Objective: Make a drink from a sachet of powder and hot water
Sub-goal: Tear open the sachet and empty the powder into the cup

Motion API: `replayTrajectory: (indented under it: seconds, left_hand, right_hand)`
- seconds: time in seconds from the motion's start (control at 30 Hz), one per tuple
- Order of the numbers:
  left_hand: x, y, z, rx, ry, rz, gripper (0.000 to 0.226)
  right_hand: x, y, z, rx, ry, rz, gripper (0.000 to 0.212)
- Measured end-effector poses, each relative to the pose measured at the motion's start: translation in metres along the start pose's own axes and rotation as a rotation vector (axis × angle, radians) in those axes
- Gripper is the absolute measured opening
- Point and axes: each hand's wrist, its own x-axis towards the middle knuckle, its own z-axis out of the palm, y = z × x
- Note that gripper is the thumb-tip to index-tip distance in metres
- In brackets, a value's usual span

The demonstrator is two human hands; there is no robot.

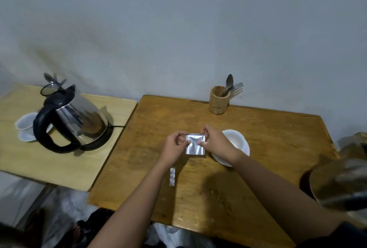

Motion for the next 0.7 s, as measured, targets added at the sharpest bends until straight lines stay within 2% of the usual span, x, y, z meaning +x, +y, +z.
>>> replayTrajectory:
  seconds: [0.33,0.57,0.7]
  left_hand:
    - [-0.055,-0.083,-0.03,0.056,0.006,-0.191,0.019]
    - [-0.067,-0.098,-0.031,0.088,0.039,-0.202,0.013]
    - [-0.067,-0.098,-0.029,0.179,0.062,-0.166,0.016]
  right_hand:
    - [0.002,0.019,0.101,-0.199,-0.311,0.072,0.021]
    - [-0.006,0.024,0.123,-0.232,-0.259,0.01,0.017]
    - [-0.011,0.027,0.126,-0.243,-0.2,-0.053,0.022]
